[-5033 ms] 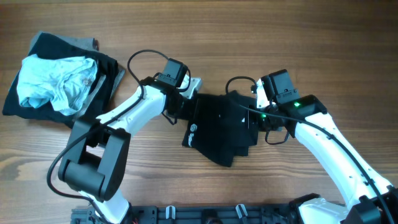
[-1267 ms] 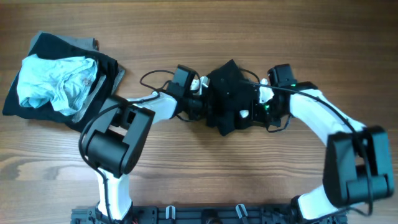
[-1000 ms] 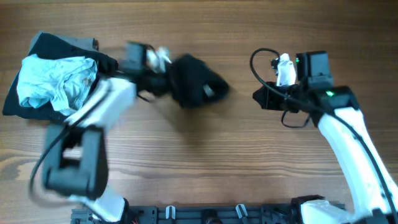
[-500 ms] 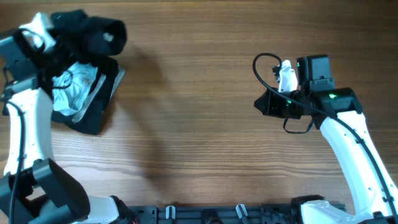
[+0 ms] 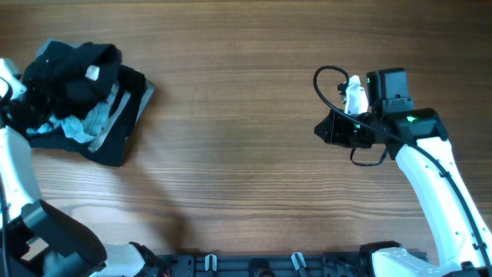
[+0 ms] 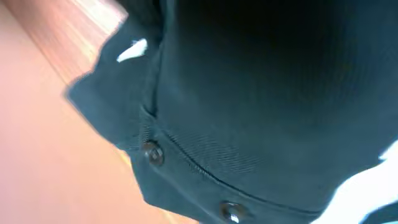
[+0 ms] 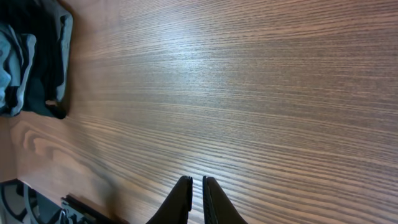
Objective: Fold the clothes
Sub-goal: 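Carry the bundle with the left gripper onto the clothes pile and release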
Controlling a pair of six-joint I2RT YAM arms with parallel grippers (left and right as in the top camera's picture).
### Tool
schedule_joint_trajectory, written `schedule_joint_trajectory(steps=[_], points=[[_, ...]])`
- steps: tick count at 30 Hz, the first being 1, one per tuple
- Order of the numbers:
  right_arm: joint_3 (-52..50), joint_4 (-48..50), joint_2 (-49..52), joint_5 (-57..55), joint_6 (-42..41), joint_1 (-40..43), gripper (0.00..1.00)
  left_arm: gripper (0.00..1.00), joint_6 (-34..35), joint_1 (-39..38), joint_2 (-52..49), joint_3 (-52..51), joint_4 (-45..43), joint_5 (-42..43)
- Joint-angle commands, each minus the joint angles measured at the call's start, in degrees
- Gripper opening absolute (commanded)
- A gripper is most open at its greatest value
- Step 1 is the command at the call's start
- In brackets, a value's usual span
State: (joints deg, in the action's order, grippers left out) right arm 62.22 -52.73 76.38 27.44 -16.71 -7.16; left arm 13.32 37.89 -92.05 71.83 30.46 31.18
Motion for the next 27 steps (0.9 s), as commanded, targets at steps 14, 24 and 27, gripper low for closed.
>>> schedule_joint_trajectory(steps=[14,24,27], points=[[0.5,1.6,0.3,0.9,-3.0,0.1,0.12,0.19,-5.7,0.8,14.3,9.4,20.1,-3.0],[0.5,2.4,0.3,1.0,-4.9,0.1,0.11,0.29,-8.4,-4.0,-13.6,9.4,10.7,-17.9],[0.5,2.4,0.3,0.9,-4.7,0.0,0.11,0.43,-8.4,-3.8,-21.5,9.4,15.5,-13.6]])
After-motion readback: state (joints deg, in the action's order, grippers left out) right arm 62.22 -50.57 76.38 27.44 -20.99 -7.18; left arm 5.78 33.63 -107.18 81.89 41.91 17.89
